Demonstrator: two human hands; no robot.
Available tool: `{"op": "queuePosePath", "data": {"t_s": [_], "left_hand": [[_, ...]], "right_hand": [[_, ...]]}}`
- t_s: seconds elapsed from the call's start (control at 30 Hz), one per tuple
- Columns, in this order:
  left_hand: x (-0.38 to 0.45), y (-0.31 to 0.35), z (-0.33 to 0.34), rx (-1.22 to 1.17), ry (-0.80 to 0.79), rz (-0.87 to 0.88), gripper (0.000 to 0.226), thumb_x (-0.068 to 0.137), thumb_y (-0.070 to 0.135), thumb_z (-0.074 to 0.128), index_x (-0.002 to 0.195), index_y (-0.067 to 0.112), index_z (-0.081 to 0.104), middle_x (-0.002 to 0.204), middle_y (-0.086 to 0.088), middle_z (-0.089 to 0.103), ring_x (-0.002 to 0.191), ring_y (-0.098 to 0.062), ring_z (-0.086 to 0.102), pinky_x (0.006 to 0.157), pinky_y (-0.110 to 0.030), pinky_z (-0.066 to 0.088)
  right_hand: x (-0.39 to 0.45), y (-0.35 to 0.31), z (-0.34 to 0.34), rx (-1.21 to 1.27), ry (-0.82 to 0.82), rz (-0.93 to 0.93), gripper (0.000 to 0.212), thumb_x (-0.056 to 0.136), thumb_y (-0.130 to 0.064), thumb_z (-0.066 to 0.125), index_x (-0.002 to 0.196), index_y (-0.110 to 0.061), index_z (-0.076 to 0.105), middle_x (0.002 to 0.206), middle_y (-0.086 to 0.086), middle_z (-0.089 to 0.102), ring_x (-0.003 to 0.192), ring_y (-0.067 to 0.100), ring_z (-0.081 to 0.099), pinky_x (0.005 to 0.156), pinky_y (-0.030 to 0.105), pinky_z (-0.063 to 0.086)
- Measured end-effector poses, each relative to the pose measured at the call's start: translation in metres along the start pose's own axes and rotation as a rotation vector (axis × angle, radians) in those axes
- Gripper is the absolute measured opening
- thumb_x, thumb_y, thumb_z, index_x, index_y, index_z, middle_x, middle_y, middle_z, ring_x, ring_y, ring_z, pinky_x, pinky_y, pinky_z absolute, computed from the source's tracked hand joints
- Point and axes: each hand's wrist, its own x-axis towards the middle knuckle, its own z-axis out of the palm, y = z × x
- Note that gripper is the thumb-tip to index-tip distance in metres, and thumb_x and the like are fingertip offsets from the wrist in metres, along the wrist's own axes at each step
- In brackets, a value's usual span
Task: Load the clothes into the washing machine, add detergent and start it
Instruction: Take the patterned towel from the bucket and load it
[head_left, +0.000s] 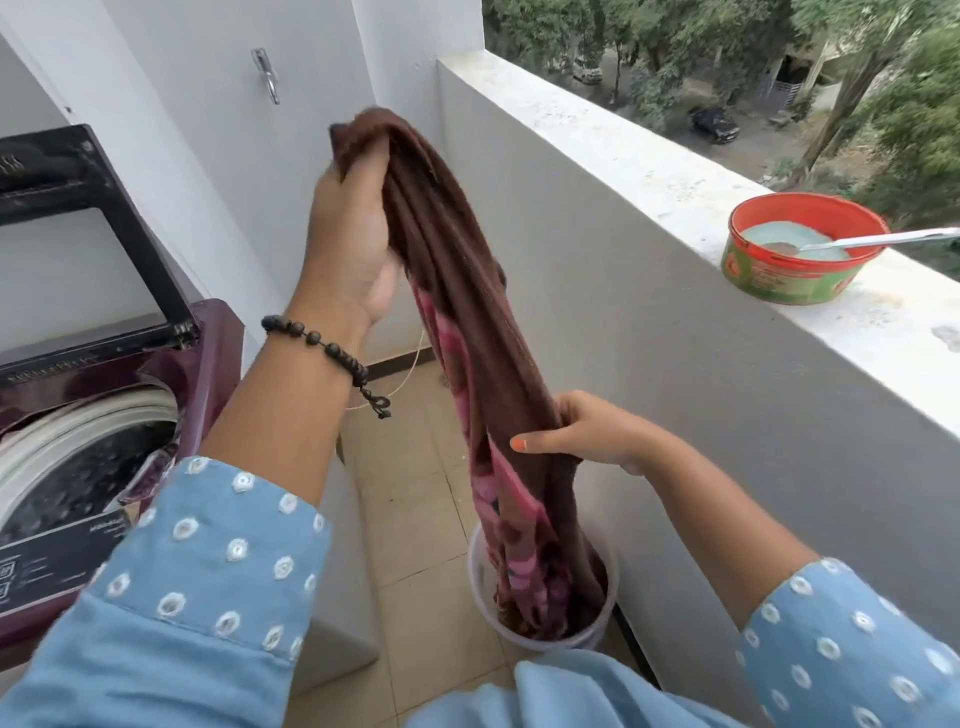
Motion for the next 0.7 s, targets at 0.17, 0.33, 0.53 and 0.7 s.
{"op": "queuePosePath", "data": {"t_s": [0.17, 0.33, 0.53, 0.7], "left_hand": [[0.006, 0.012, -0.018, 0.070, -0.077, -0.049, 0.030, 0.101, 0.027, 0.048, 0.073, 0.015, 0.044, 0.060, 0.000, 0.050, 0.044, -0.012, 0.038, 0.052, -0.025, 0.039], [-0.017, -0.020, -0.016, 0.613, -0.398, -0.038, 0.022, 0.084, 0.013, 0.064, 0.106, 0.018, 0.061, 0.091, -0.015, 0.063, 0.066, -0.008, 0.057, 0.056, -0.021, 0.048], [-0.035, -0.040, 0.008, 0.676, -0.516, -0.188, 0.011, 0.090, 0.006, 0.069, 0.097, 0.014, 0.067, 0.079, 0.009, 0.073, 0.069, -0.001, 0.067, 0.061, -0.016, 0.053], [-0.013, -0.029, -0.001, 0.575, -0.209, -0.020, 0.008, 0.093, 0.016, 0.065, 0.088, 0.019, 0.070, 0.073, 0.008, 0.073, 0.071, -0.008, 0.069, 0.064, -0.025, 0.055]], "right_hand": [[0.003, 0.016, -0.022, 0.202, 0.234, -0.064, 0.011, 0.091, -0.009, 0.067, 0.101, -0.010, 0.070, 0.091, 0.002, 0.074, 0.088, 0.019, 0.068, 0.082, 0.029, 0.057], [-0.010, -0.062, -0.047, 0.246, 0.311, -0.360, 0.023, 0.090, 0.009, 0.055, 0.087, -0.010, 0.066, 0.075, -0.001, 0.072, 0.068, 0.011, 0.068, 0.068, 0.022, 0.056], [-0.020, -0.131, -0.052, 0.187, 0.512, -0.575, 0.012, 0.071, -0.008, 0.066, 0.082, -0.011, 0.062, 0.077, 0.013, 0.064, 0.070, 0.023, 0.060, 0.066, 0.037, 0.050], [-0.017, -0.098, -0.047, 0.116, 0.281, -0.410, 0.033, 0.083, -0.025, 0.078, 0.098, 0.001, 0.064, 0.093, 0.021, 0.072, 0.079, 0.027, 0.068, 0.074, 0.038, 0.054]]}}
